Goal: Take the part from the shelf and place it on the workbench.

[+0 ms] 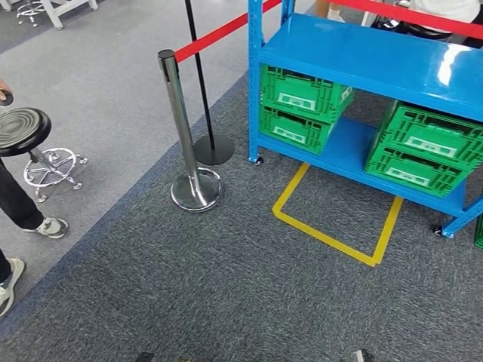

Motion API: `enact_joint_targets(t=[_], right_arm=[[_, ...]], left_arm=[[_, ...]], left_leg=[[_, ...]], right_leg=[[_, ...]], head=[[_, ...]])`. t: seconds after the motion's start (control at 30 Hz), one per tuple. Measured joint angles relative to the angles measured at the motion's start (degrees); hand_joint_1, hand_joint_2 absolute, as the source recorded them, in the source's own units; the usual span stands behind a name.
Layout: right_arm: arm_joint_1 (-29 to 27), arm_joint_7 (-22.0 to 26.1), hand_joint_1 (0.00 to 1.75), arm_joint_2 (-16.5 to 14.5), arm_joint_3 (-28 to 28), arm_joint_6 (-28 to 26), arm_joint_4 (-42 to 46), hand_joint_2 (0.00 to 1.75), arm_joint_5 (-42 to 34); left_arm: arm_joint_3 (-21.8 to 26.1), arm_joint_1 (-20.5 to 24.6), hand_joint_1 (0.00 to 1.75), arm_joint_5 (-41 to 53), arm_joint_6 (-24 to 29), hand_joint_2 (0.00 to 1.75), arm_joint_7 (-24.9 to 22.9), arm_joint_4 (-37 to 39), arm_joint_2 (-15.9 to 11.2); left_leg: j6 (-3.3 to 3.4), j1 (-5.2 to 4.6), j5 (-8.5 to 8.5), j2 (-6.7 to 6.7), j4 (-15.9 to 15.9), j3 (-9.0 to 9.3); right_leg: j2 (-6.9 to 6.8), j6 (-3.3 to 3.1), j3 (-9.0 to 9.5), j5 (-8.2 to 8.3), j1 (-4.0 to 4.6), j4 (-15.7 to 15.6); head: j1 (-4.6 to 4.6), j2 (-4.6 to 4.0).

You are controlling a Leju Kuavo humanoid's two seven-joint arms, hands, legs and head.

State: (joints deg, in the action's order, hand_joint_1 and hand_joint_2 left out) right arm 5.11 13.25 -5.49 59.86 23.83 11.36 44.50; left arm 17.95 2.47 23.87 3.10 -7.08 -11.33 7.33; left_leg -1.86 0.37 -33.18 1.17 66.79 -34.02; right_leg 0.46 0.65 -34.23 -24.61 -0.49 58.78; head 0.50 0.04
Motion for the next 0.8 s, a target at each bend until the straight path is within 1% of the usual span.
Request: enact_joint_targets(t=[0.03, 0.07, 0.1, 0.13, 0.17, 0.2, 0.23, 0.27, 0.3, 0.33, 0.37, 0.4, 0.43, 0.47, 0.5, 0.53, 0.57, 0.6, 0.63, 0.67, 0.7, 0.73, 0.77, 0.8], right_arm=[[0.13, -0.18, 0.00, 0.00, 0.02, -0.48, 0.01, 0.00, 0.08], [0.17, -0.39, 0.00, 0.00, 0.04, -1.11, 0.01, 0.00, 0.11], [0.15, -0.67, 0.00, 0.00, 0.11, -1.86, 0.01, 0.00, 0.02], [0.09, -0.92, 0.00, 0.00, 0.29, -2.55, 0.01, 0.00, -0.26], [0.04, -1.12, 0.00, 0.00, 0.61, -3.17, 0.01, 0.00, -0.79], [0.05, -1.27, 0.00, 0.06, 1.08, -3.72, 0.01, 0.00, -1.45], [0.09, -1.34, 0.00, 0.18, 1.61, -4.16, 0.02, 0.00, -2.10], [0.11, -1.30, 0.00, 0.39, 2.14, -4.58, 0.03, 0.00, -2.68], [0.08, -1.24, 0.00, 0.68, 2.61, -4.96, 0.05, 0.00, -3.10], [-0.02, -1.16, 0.00, 1.04, 3.04, -5.26, 0.06, 0.00, -3.40], [-0.18, -1.09, 0.00, 1.42, 3.45, -5.48, 0.07, 0.00, -3.64], [-0.28, -1.04, 0.00, 1.75, 3.80, -5.60, 0.08, 0.00, -3.80], [-0.26, -0.99, 0.00, 2.04, 4.09, -5.64, 0.08, 0.00, -3.90], [-0.15, -0.95, 0.00, 2.23, 4.28, -5.66, 0.09, 0.00, -3.97], [0.03, -0.90, 0.00, 2.36, 4.46, -5.72, 0.09, 0.00, -4.04], [0.17, -0.86, 0.00, 2.44, 4.63, -5.84, 0.09, 0.00, -4.12], [0.21, -0.87, 0.00, 2.50, 4.85, -6.08, 0.09, 0.00, -4.25], [0.15, -0.94, 0.00, 2.58, 5.09, -6.39, 0.09, 0.00, -4.43], [0.06, -1.03, 0.00, 2.70, 5.32, -6.72, 0.09, 0.00, -4.61], [-0.01, -1.21, 0.00, 2.88, 5.54, -7.14, 0.10, 0.00, -4.79], [0.03, -1.55, 0.00, 3.08, 5.73, -7.68, 0.11, 0.00, -4.82], [0.18, -2.16, 0.00, 3.25, 5.89, -8.52, 0.13, 0.00, -4.50], [0.36, -3.23, 0.00, 3.40, 5.95, -9.81, 0.15, 0.00, -3.58], [0.47, -4.65, 0.00, 3.55, 5.81, -11.31, 0.15, 0.00, -2.03]], left_arm=[[0.43, -0.04, 0.00, -0.41, 0.00, 1.75, 0.17, 0.01, -0.09], [0.87, -0.03, 0.00, -0.78, 0.00, 1.75, 0.31, 0.01, -0.18], [1.30, 0.01, 0.00, -1.22, 0.01, 1.75, 0.46, 0.01, -0.28], [1.75, 0.04, 0.00, -1.73, 0.05, 1.75, 0.67, 0.01, -0.36], [2.31, 0.04, 0.00, -2.34, 0.22, 1.75, 0.84, 0.01, -0.49], [2.97, -0.02, 0.00, -2.96, 0.56, 1.75, 0.99, 0.01, -0.71], [3.64, -0.08, 0.00, -3.51, 1.01, 1.75, 1.09, 0.01, -0.97], [4.29, -0.12, 0.00, -3.93, 1.53, 1.75, 1.08, 0.01, -1.39], [4.86, -0.15, 0.00, -4.25, 1.96, 1.75, 1.01, 0.01, -1.79], [5.37, -0.18, 0.00, -4.53, 2.25, 1.75, 0.91, 0.00, -2.23], [5.86, -0.20, 0.00, -4.80, 2.46, 1.75, 0.81, -0.01, -2.69], [6.33, -0.23, 0.00, -5.01, 2.57, 1.75, 0.74, -0.01, -3.07], [6.75, -0.27, 0.00, -5.14, 2.63, 1.75, 0.72, -0.02, -3.42], [7.09, -0.33, 0.00, -5.24, 2.67, 1.75, 0.71, -0.02, -3.66], [7.38, -0.41, 0.00, -5.28, 2.70, 1.75, 0.69, -0.02, -3.83], [7.63, -0.51, 0.00, -5.39, 2.78, 1.75, 0.66, -0.02, -3.93], [7.89, -0.57, 0.00, -5.55, 2.87, 1.75, 0.63, -0.02, -4.01], [8.19, -0.59, 0.00, -5.74, 2.97, 1.75, 0.60, -0.02, -4.08], [8.49, -0.58, 0.00, -5.97, 3.05, 1.75, 0.56, -0.02, -4.13], [8.77, -0.54, 0.00, -6.16, 3.07, 1.75, 0.53, -0.02, -4.17], [9.02, -0.52, 0.00, -6.29, 3.05, 1.75, 0.48, -0.02, -4.21], [9.22, -0.52, 0.00, -6.37, 2.98, 1.75, 0.37, -0.02, -4.26], [9.44, -0.48, 0.00, -6.33, 2.82, 1.75, 0.19, -0.02, -4.34], [9.61, -0.42, 0.00, -6.16, 2.61, 1.75, -0.02, -0.02, -4.43]], left_leg=[[-0.08, 0.03, -1.28, -0.40, 3.59, -1.88], [-0.12, 0.05, -1.64, -0.61, 5.91, -3.18], [-0.11, 0.06, -0.89, -0.75, 6.28, -3.53], [-0.05, 0.10, 0.83, -0.92, 4.47, -2.81], [0.01, 0.21, 3.04, -1.50, 1.07, -1.30], [0.09, 0.37, 4.82, -2.80, -2.79, 0.37], [0.18, 0.56, 5.90, -3.97, -6.00, 1.72], [0.31, 0.65, 6.33, -4.99, -8.09, 2.53], [0.54, 0.64, 6.22, -5.45, -8.93, 2.77], [0.87, 0.59, 6.22, -5.00, -9.09, 2.76], [1.27, 0.55, 6.39, -4.46, -9.25, 2.79], [1.72, 0.57, 6.55, -3.88, -9.43, 2.86], [2.10, 0.59, 6.69, -3.22, -9.60, 2.92], [2.40, 0.54, 6.72, -2.54, -9.72, 2.98], [2.60, 0.42, 6.68, -1.86, -9.73, 2.99], [2.69, 0.28, 6.63, -1.14, -9.72, 3.01], [2.75, 0.20, 6.56, -0.45, -9.72, 3.05], [2.76, 0.15, 6.49, 0.18, -9.72, 3.12], [2.71, 0.14, 6.39, 0.72, -9.71, 3.26], [2.59, 0.14, 6.23, 1.23, -9.71, 3.49], [2.39, 0.06, 6.03, 1.71, -9.71, 3.77], [2.13, -0.09, 5.79, 2.16, -9.65, 3.99], [1.86, -0.26, 5.60, 2.57, -9.62, 4.21], [1.60, -0.41, 5.48, 2.97, -9.62, 4.36]], right_leg=[[0.58, -0.10, -0.05, 0.01, -0.02, 0.00], [1.20, -0.14, -0.06, 0.02, -0.02, 0.00], [1.83, -0.11, -0.04, 0.05, -0.03, 0.00], [2.47, -0.04, -0.01, 0.09, -0.06, 0.01], [3.14, 0.10, -0.01, 0.17, -0.11, 0.01], [3.81, 0.34, -0.14, 0.24, -0.05, 0.12], [4.46, 0.63, -0.38, 0.34, -0.01, 0.22], [5.01, 1.01, -0.67, 0.47, 0.01, 0.24], [5.53, 1.43, -0.92, 0.63, -0.03, 0.19], [6.01, 1.85, -1.17, 0.84, -0.16, -0.01], [6.01, 2.22, -1.39, 0.92, -0.27, -0.03], [5.28, 2.50, -1.81, 0.58, -0.26, 0.54], [4.03, 2.72, -2.72, -0.40, -0.20, 2.20], [2.48, 2.85, -4.07, -1.96, -0.14, 5.06], [1.19, 2.97, -5.86, -3.87, -0.09, 8.83], [0.50, 3.08, -7.63, -5.52, -0.10, 12.63], [0.18, 3.15, -8.82, -6.37, -0.10, 15.30], [0.01, 3.19, -8.98, -6.17, -0.10, 15.98], [-0.17, 3.17, -7.94, -4.97, -0.10, 14.34], [-0.64, 3.11, -5.89, -3.16, -0.09, 10.86], [-1.76, 3.01, -3.53, -1.75, 0.05, 6.73], [-2.61, 2.70, -1.51, -0.78, 0.17, 3.36], [-3.21, 2.36, -0.26, -0.40, 0.30, 1.23], [-3.38, 1.98, 0.20, -0.54, 0.46, 0.44]], head=[[0.02, 0.00], [0.03, 0.00], [0.01, 0.00], [0.02, 0.00], [0.02, 0.00], [0.05, 0.00], [0.04, 0.00], [0.06, 0.00], [0.08, 0.00], [0.07, 0.00], [0.08, 0.00], [-0.08, 0.00], [-0.27, 0.00], [-0.44, 0.00], [-0.58, 0.00], [-0.59, 0.00], [-0.57, 0.00], [-0.58, 0.00], [-0.58, 0.00], [-0.59, 0.00], [-0.61, 0.00], [-0.58, 0.00], [-0.55, 0.00], [-0.51, 0.00]])
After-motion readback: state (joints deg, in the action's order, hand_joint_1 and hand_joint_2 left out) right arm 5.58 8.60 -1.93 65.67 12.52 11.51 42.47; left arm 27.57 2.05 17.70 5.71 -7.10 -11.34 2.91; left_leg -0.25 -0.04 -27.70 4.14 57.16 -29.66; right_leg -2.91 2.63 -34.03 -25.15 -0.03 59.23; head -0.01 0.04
